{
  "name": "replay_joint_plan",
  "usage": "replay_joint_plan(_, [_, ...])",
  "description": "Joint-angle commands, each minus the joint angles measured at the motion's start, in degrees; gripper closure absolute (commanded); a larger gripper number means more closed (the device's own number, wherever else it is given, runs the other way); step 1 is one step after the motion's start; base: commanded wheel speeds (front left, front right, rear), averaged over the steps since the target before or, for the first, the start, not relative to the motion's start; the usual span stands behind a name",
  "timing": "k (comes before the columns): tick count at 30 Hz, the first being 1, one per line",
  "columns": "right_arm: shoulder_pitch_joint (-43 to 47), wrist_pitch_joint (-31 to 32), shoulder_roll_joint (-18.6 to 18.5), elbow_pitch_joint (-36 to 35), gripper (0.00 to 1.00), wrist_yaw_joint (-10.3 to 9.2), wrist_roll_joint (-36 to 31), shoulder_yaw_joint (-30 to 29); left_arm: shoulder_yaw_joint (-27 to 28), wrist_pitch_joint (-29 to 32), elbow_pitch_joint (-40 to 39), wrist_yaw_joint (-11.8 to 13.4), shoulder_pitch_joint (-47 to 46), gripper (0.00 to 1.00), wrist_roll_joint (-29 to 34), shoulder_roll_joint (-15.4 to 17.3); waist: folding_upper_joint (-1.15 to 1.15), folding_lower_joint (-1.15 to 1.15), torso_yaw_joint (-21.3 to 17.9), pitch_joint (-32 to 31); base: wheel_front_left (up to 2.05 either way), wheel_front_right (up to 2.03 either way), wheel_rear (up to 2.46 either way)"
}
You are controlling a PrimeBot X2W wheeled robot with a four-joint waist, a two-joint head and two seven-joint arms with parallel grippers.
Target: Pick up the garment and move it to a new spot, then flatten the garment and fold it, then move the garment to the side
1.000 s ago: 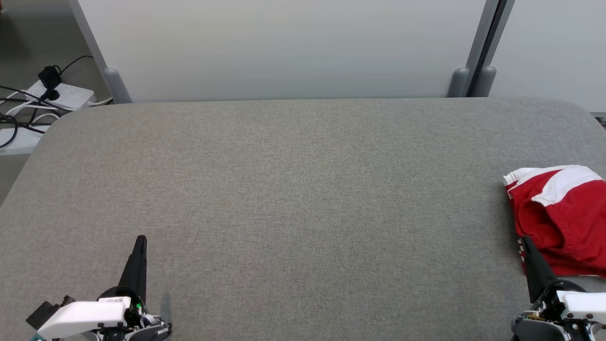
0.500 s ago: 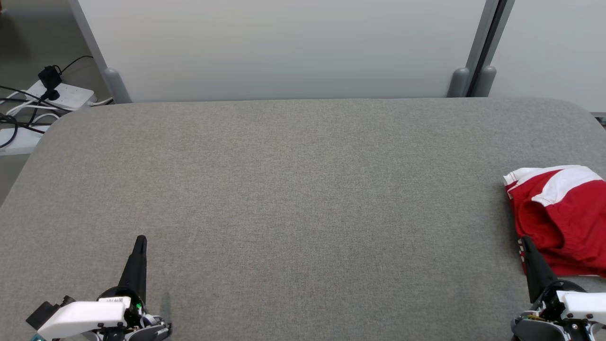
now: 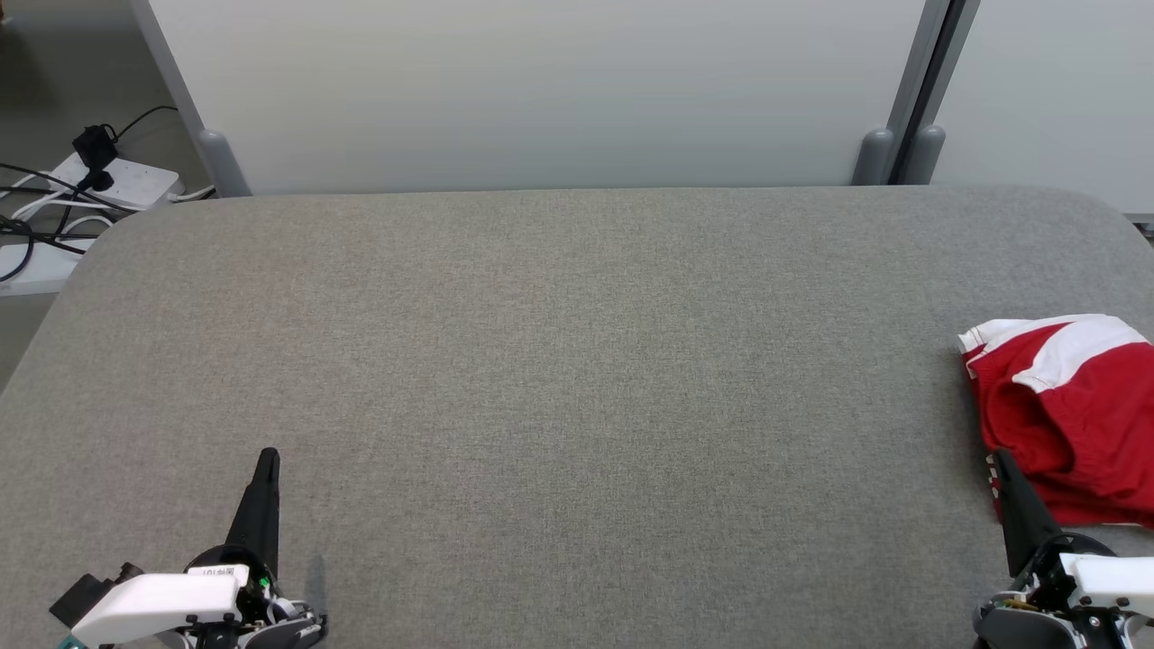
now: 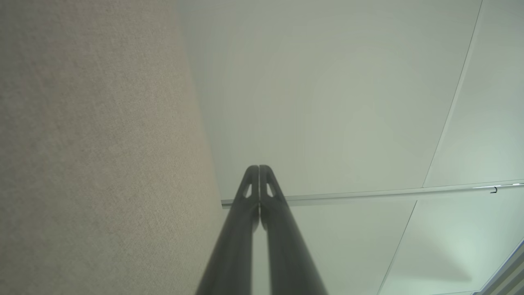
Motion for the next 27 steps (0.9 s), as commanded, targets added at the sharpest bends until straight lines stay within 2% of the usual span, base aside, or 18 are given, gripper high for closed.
replay_joint_plan(1, [-2.6, 0.7, -0.7, -1.5, 1.00, 0.09, -0.4, 0.8, 1.9, 0.4, -1.3, -0.5, -3.2, 1.00, 0.2, 0.5, 0.00, 0.00, 0.0, 0.0, 0.00, 0.00, 0.00])
replay_joint_plan(27, [-2.6, 0.8, -0.6, -1.5, 1.00, 0.09, -0.5, 0.8, 1.9, 0.4, -1.3, -0.5, -3.2, 1.00, 0.2, 0.4, 0.00, 0.00, 0.0, 0.0, 0.00, 0.00, 0.00])
